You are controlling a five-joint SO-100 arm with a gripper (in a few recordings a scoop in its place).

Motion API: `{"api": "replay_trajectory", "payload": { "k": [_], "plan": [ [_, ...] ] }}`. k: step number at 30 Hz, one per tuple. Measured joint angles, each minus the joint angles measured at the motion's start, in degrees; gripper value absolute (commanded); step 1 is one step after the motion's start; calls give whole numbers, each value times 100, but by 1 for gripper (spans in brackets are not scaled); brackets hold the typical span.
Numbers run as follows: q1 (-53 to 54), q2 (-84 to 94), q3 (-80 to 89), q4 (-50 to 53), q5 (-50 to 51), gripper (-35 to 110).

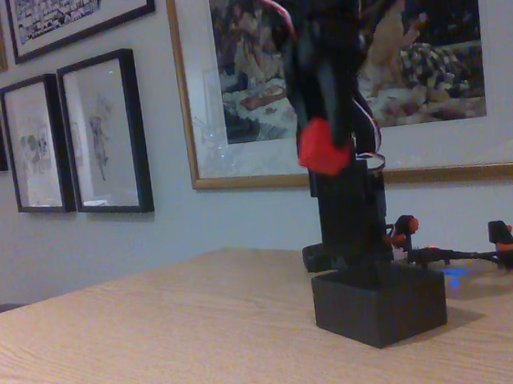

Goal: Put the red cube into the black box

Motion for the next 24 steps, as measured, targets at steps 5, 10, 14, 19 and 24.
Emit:
{"api": "replay_trajectory", "payload": {
  "k": [5, 10, 14, 19, 24],
  "plan": [
    [343, -290, 659, -510, 132, -6],
    [615, -721, 1099, -1222, -79, -6],
    [659, -1099, 1143, -1670, -229, -6],
    [677, -1248, 1160, -1942, -378, -5],
    [694, -1380, 1160, -2074, -721, 4]
  ]
}}
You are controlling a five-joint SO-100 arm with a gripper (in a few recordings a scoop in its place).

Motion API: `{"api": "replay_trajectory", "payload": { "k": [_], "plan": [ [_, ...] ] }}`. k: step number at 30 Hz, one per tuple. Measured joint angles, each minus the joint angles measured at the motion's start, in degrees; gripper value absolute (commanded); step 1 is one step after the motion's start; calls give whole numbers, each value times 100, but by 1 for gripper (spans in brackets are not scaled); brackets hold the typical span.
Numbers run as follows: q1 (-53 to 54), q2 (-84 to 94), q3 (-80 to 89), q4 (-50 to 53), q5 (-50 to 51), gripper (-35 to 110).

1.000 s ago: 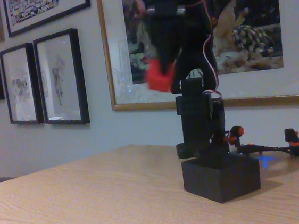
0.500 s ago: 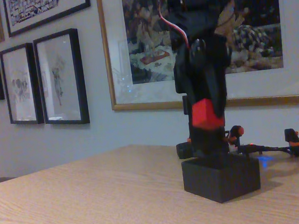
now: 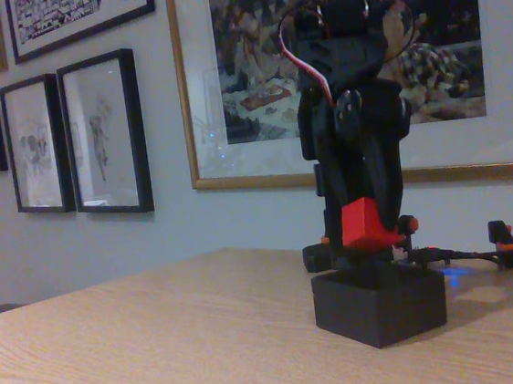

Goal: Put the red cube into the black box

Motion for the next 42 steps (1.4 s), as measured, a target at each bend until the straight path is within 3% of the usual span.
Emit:
{"api": "replay_trajectory", "payload": {
  "k": [26, 36, 42],
  "plan": [
    [123, 149, 220, -211, -896, 20],
    [-1503, 1169, -352, 343, -809, 23],
    [-2918, 1784, 62, -316, -1608, 22]
  ]
}}
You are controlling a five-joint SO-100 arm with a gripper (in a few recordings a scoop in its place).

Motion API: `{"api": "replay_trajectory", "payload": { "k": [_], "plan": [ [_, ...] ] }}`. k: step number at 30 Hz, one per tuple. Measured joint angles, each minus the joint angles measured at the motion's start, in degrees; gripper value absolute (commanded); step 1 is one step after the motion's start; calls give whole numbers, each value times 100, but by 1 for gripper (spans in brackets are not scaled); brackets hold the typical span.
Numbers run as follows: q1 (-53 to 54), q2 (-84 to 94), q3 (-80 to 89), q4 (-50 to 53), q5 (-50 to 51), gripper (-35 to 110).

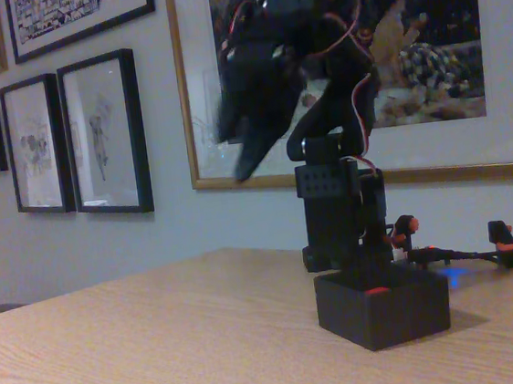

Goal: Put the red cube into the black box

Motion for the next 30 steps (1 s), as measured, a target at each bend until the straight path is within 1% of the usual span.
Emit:
{"api": "replay_trajectory", "payload": {
  "k": [2, 6, 9, 12, 19, 23, 30],
  "plan": [
    [-352, 88, 413, -255, -264, 19],
    [-598, 88, 1178, -545, -606, 18],
    [-562, 88, 1608, -729, -835, 17],
    [-598, 167, 2030, -844, -888, 11],
    [-905, 668, 2338, -870, -993, 11],
    [-888, 1116, 2514, -773, -993, 12],
    [-861, 1345, 2540, -668, -993, 12]
  ]
}}
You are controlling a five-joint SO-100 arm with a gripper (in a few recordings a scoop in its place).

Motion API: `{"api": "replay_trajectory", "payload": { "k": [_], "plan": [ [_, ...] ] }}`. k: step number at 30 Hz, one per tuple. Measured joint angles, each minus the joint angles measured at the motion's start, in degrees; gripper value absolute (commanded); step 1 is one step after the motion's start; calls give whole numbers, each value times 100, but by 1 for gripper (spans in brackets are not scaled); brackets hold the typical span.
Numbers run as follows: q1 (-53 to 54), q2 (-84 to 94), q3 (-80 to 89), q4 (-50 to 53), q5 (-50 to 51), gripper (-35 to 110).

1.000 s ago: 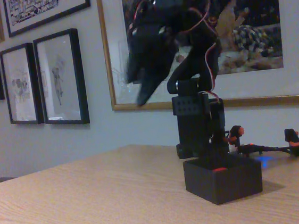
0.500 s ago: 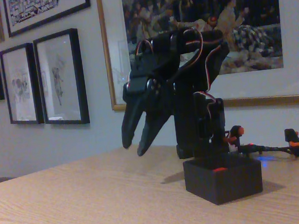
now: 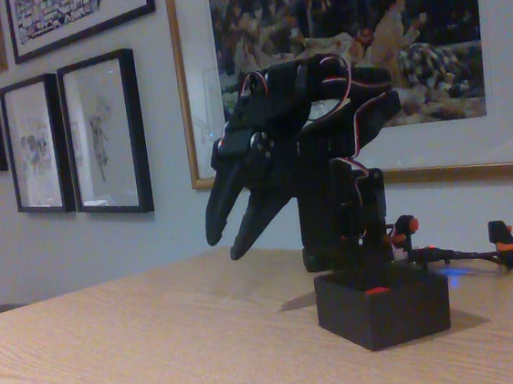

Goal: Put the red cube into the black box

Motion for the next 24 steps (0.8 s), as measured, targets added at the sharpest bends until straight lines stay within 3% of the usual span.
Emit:
{"api": "replay_trajectory", "payload": {
  "k": [24],
  "plan": [
    [97, 299, 123, 290, 0, 11]
  ]
}}
